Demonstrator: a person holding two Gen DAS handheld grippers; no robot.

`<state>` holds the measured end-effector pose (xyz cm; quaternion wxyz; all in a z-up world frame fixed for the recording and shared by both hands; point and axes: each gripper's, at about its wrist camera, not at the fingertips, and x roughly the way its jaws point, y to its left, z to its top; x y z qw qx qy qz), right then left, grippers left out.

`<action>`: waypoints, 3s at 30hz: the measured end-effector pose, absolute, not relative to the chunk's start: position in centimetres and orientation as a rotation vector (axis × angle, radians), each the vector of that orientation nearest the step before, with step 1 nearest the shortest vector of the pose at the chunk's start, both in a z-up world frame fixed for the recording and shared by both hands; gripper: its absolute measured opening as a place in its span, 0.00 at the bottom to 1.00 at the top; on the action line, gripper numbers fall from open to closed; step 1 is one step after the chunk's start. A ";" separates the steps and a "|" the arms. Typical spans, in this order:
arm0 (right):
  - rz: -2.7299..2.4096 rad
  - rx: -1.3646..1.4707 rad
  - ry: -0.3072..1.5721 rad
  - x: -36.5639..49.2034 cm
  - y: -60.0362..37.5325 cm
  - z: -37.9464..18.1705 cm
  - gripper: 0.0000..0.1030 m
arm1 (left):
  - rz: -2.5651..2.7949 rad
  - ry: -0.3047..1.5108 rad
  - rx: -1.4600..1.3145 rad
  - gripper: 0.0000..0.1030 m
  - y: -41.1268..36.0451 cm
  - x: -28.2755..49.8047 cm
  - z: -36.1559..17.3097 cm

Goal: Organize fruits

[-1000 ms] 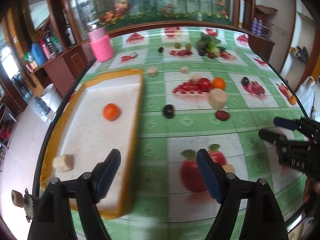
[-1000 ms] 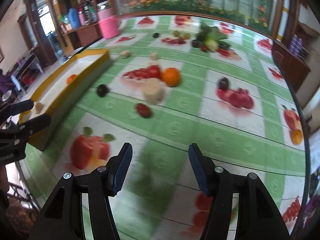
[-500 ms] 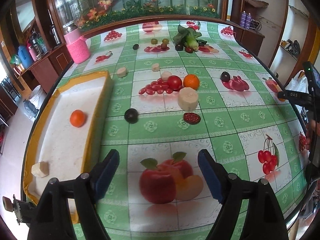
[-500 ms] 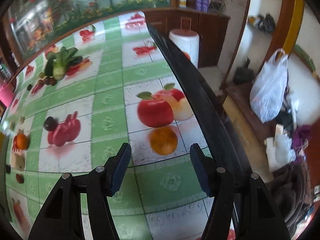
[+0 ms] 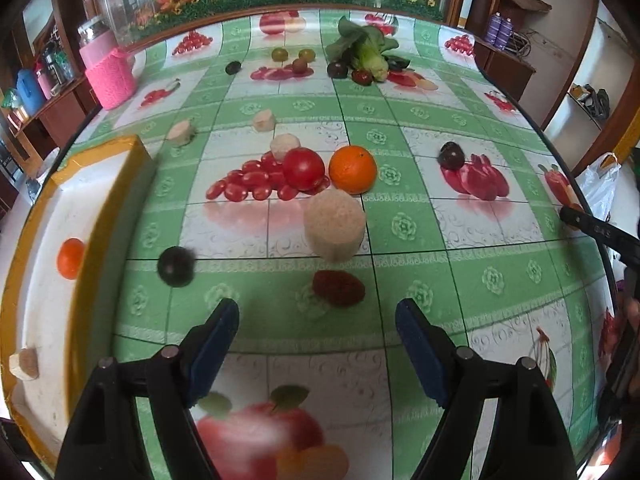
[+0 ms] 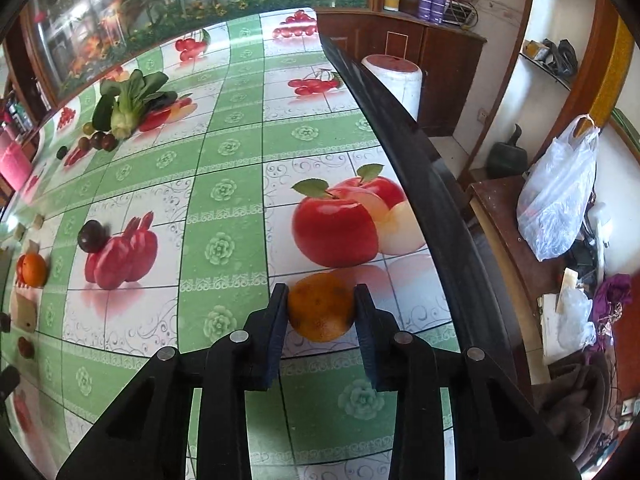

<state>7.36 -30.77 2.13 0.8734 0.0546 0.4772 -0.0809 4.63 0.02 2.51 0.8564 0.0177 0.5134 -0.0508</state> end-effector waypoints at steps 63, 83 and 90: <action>0.673 -0.142 0.905 4.6 7.7 9.4 0.30 | 0.092 0.914 -0.231 0.32 24.8 -3.8 6.6; 0.697 -0.141 0.943 9.1 8.9 8.8 0.37 | 0.080 0.925 -0.233 0.32 27.2 0.6 5.9; 0.645 -0.276 1.039 6.5 5.5 3.6 0.39 | 0.033 0.917 -0.245 0.32 26.0 -0.6 6.8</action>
